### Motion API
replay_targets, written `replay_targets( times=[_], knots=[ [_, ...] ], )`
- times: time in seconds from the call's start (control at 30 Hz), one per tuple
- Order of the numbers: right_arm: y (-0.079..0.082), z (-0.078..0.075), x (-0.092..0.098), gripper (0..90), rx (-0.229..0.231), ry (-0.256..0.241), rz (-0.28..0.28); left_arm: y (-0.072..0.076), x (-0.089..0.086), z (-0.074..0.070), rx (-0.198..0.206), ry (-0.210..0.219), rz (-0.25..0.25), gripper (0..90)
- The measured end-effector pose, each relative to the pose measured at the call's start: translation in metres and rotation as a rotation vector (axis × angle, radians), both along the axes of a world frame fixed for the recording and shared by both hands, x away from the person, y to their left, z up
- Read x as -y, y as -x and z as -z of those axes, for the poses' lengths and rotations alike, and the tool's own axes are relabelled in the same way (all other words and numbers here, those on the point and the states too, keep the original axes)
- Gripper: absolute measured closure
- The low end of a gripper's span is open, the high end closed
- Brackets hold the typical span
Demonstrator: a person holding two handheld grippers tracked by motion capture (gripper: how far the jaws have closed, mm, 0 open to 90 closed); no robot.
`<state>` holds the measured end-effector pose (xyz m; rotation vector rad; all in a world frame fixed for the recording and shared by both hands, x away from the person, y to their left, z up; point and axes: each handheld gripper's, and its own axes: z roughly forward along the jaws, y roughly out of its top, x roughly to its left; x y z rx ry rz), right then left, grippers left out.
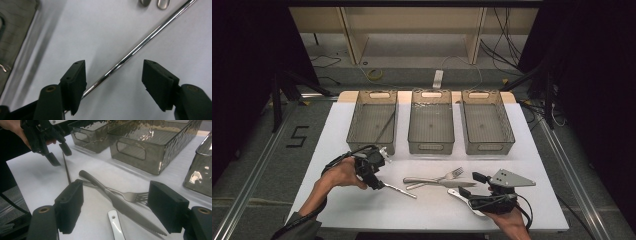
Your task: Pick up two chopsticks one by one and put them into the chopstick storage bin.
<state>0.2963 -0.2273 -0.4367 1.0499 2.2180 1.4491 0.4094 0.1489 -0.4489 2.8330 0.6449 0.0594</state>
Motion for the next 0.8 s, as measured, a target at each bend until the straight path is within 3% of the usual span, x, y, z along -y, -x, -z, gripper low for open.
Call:
replay_targets(
  times=[0.53, 0.8],
  knots=[
    [0.000, 0.000, -0.001, 29.8, 0.001, 0.005, -0.005, 0.000, 0.005, 0.013, -0.022, -0.059, 0.063, 51.2],
    [0.000, 0.000, -0.001, 29.8, -0.001, 0.004, -0.004, 0.006, 0.007, 0.012, -0.019, -0.084, 0.100, 60.7]
  ],
)
